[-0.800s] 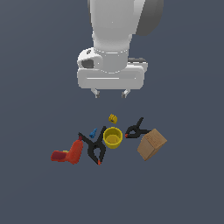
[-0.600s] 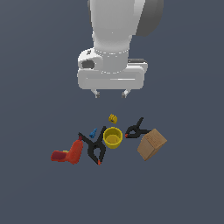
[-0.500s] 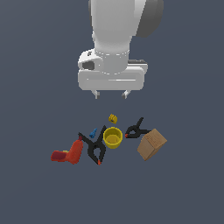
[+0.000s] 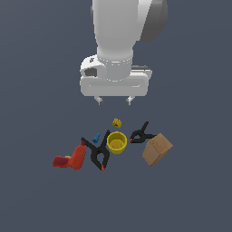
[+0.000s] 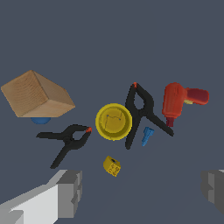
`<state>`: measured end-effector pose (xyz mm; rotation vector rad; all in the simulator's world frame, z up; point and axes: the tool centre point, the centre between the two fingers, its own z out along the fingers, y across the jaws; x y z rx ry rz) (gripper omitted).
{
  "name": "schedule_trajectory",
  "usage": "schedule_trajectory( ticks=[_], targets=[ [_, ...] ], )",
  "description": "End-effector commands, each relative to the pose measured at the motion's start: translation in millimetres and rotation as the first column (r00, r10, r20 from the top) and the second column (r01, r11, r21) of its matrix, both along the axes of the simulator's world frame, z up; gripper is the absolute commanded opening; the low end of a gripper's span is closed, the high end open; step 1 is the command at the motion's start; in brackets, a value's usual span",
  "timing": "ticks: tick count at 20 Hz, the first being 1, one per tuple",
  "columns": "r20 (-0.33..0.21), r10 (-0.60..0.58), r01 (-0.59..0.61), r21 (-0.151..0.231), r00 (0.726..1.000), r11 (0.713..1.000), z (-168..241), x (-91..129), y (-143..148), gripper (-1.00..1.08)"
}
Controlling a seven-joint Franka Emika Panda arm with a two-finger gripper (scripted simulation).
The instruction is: Pick up a designated object from a clutter of objects.
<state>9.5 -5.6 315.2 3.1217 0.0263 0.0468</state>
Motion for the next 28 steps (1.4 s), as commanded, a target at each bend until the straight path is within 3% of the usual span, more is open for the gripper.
schedule_trajectory(
  ticks=[1, 9, 18, 28],
  targets=[
    [-0.004, -0.001, 0.001, 0.004, 1.000, 1.000, -5.9, 4.1, -4.3, 1.08],
    [-0.020, -0.004, 0.005, 0.032, 1.000, 0.999, -43.9, 28.3, -31.9, 1.08],
    [-0.043, -0.016, 0.020, 0.075, 0.999, 0.997, -122.0, 59.4, -88.8, 1.08],
    [-0.060, -0.034, 0.040, 0.109, 0.998, 0.993, -210.0, 70.9, -150.7, 1.08]
  ],
)
